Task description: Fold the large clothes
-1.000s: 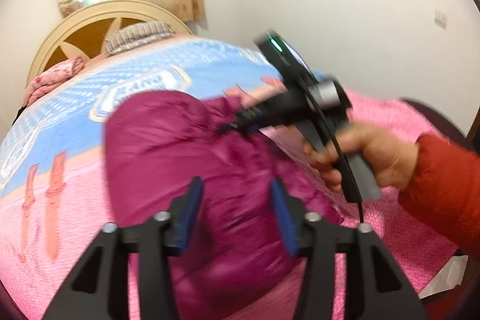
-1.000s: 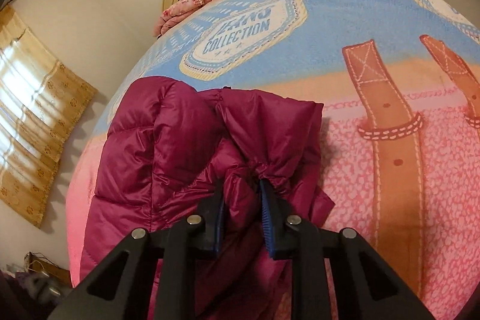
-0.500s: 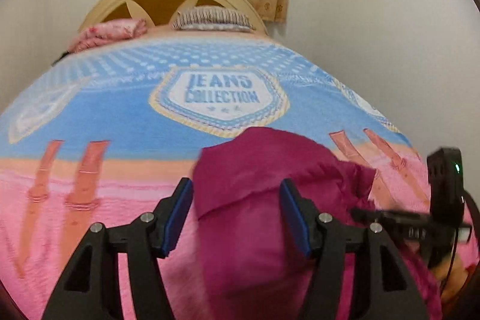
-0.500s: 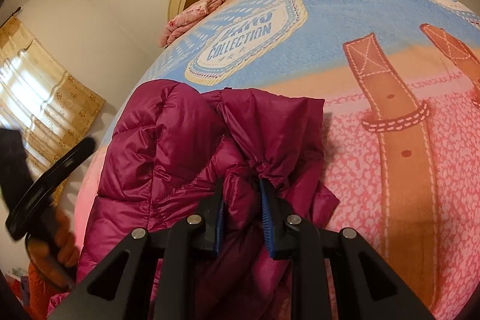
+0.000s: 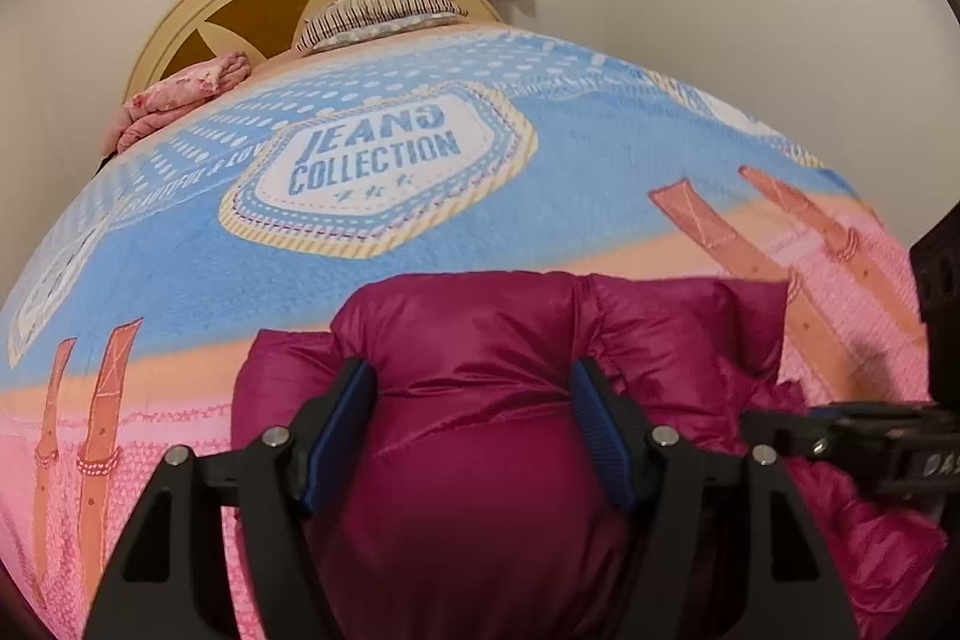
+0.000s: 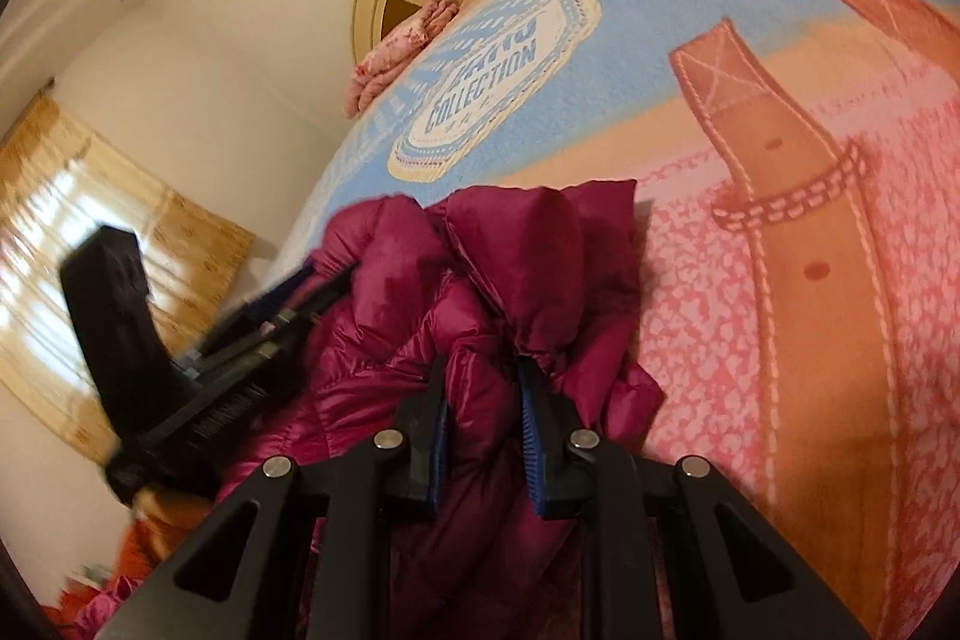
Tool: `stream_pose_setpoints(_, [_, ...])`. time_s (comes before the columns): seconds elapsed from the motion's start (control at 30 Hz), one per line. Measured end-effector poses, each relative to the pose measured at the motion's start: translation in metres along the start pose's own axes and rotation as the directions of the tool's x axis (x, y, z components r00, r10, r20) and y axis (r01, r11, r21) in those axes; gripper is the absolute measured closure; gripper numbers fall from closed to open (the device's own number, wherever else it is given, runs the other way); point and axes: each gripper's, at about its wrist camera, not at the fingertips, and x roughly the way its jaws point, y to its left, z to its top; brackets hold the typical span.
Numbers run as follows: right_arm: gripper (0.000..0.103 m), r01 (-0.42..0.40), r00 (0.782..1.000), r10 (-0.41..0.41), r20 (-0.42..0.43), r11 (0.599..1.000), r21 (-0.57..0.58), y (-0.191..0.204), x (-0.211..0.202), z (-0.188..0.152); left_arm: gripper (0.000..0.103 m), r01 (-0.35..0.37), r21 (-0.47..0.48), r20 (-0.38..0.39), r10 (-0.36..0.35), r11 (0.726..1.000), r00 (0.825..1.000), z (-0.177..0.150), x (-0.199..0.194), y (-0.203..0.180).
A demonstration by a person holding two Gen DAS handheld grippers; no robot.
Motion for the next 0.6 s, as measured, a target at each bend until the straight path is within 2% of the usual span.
stream_pose_setpoints(0.13, [0.081, 0.041, 0.999, -0.041, 0.016, 0.999, -0.014, 0.006, -0.019, -0.005, 0.033, -0.022, 0.044, -0.01, 0.022, 0.999, 1.0, -0.003, 0.003, -0.007])
stream_pose_setpoints(0.2, [0.067, 0.102, 0.994, -0.102, 0.031, 0.995, -0.014, 0.012, -0.038, -0.011, 0.033, -0.045, 0.069, -0.008, 0.046, 0.997, 0.999, -0.005, 0.004, -0.012])
stream_pose_setpoints(0.27, [0.063, 0.162, 0.985, -0.159, 0.067, 0.986, -0.03, 0.023, -0.065, -0.02, 0.033, -0.061, 0.082, -0.011, 0.062, 0.995, 0.998, -0.004, 0.005, -0.014])
stream_pose_setpoints(0.4, [0.063, 0.061, 0.994, -0.048, 0.099, 0.989, -0.136, 0.065, -0.109, -0.049, 0.033, -0.077, 0.096, -0.021, 0.08, 0.992, 0.997, -0.005, 0.008, -0.017])
stream_pose_setpoints(0.47, [0.063, 0.08, 0.994, -0.066, 0.083, 0.979, -0.185, 0.08, -0.111, -0.067, 0.033, -0.091, 0.107, -0.019, 0.093, 0.99, 0.995, -0.005, 0.007, -0.019])
stream_pose_setpoints(0.5, [0.063, 0.086, 0.996, -0.08, 0.043, 0.98, -0.181, 0.083, -0.104, -0.077, 0.033, -0.096, 0.112, -0.018, 0.099, 0.989, 0.995, -0.005, 0.007, -0.02])
stream_pose_setpoints(0.53, [0.063, 0.088, 0.996, -0.087, 0.016, 0.982, -0.168, 0.081, -0.098, -0.085, 0.033, -0.102, 0.12, -0.019, 0.105, 0.987, 0.994, -0.005, 0.006, -0.021])
stream_pose_setpoints(0.6, [0.07, 0.078, 0.996, -0.082, -0.031, 0.991, -0.112, 0.068, -0.084, -0.103, 0.033, -0.106, 0.13, -0.02, 0.109, 0.986, 0.994, -0.005, 0.007, -0.023])
